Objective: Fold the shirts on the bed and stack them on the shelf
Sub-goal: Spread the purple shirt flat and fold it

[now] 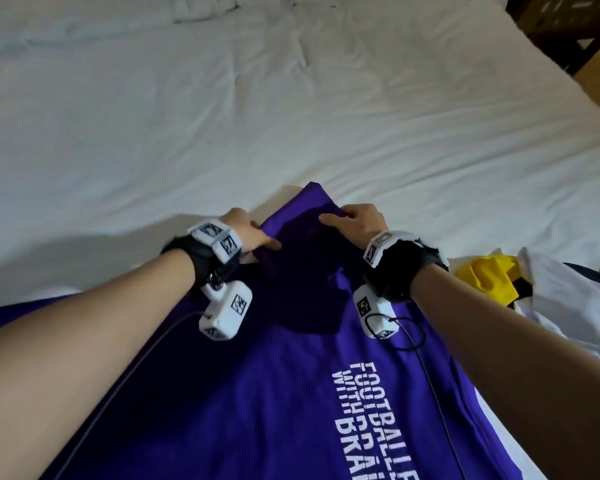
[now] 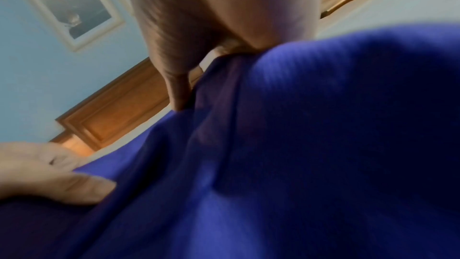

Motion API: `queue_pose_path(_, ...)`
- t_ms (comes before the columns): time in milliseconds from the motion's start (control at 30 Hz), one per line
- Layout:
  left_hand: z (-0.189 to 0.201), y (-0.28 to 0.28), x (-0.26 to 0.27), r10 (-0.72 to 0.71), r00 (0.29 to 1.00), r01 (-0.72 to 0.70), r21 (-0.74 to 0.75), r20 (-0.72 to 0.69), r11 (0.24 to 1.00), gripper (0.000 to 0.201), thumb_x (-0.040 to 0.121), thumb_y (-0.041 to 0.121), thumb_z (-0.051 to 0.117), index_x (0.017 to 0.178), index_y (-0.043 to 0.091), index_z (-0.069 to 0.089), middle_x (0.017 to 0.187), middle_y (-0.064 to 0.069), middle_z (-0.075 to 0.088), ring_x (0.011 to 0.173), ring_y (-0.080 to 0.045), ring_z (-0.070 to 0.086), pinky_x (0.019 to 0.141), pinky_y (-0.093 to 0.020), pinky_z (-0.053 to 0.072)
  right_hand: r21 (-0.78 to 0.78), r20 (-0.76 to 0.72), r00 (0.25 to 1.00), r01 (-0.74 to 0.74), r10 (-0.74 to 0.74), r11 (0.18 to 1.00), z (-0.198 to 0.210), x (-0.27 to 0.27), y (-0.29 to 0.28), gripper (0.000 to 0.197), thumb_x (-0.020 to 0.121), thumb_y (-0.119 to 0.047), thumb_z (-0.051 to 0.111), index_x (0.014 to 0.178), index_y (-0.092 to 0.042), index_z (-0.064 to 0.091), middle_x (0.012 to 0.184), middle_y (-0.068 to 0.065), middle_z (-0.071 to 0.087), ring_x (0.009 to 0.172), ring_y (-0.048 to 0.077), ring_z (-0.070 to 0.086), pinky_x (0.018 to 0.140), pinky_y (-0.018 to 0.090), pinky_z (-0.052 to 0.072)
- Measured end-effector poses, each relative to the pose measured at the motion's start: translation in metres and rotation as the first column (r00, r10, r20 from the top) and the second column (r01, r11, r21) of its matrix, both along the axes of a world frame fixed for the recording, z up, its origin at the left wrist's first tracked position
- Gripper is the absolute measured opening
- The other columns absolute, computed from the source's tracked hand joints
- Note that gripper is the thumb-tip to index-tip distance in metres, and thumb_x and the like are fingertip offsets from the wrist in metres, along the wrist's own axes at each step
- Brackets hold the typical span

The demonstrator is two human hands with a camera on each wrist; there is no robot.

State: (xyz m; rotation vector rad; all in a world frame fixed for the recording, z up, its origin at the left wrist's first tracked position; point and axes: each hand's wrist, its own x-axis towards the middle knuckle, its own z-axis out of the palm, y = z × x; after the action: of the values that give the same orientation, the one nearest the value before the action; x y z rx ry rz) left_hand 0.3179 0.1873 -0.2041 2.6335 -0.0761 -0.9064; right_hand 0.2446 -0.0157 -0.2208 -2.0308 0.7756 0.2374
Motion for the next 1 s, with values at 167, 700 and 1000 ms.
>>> queue_pose_path(167, 0.034, -0.010, 0.041, 0.105, 0.987, -0.074, -0.227, 0.126, 0.971, 0.046, 0.076, 0.035, 0.081, 0.112, 0.011, 0.068, 0.100, -0.003, 0.066, 0.087, -0.021, 0.061, 0.072, -0.023, 0.047, 0.169, 0.146, 0.986, 0.059, -0.084, 0.984, 0.020, 0.027, -0.015, 0.017, 0.078, -0.024, 0.074, 0.065, -0.021, 0.064, 0.064, -0.002, 0.059, 0.063, 0.011, 0.059, 0.059, 0.019, 0.043)
queue_pose_path(700, -0.029, 0.008, -0.016, 0.267, 0.908, -0.130, -0.389, 0.323, 0.912, 0.017, 0.083, 0.033, 0.071, 0.083, 0.016, 0.071, 0.078, -0.001, 0.068, 0.085, -0.022, 0.065, 0.072, -0.021, 0.039, -0.243, -0.112, 0.991, 0.045, -0.074, 0.969, -0.002, -0.052, -0.033, 0.019, 0.086, -0.030, 0.062, 0.095, -0.016, 0.071, 0.099, 0.010, 0.067, 0.092, 0.026, 0.058, 0.076, 0.025, 0.041)
queue_pose_path(1000, -0.001, 0.211, -0.025, -0.140, 0.970, 0.126, 0.086, 0.198, 0.988, 0.035, 0.055, 0.054, 0.056, 0.075, 0.027, 0.065, 0.069, 0.011, 0.066, 0.072, -0.014, 0.063, 0.075, -0.028, 0.049, -0.557, 0.285, 0.823, -0.274, 0.491, 0.784, 0.002, -0.017, 0.150, 0.035, 0.081, -0.030, 0.061, 0.115, -0.021, 0.063, 0.121, 0.001, 0.058, 0.118, 0.027, 0.050, 0.104, 0.051, 0.030)
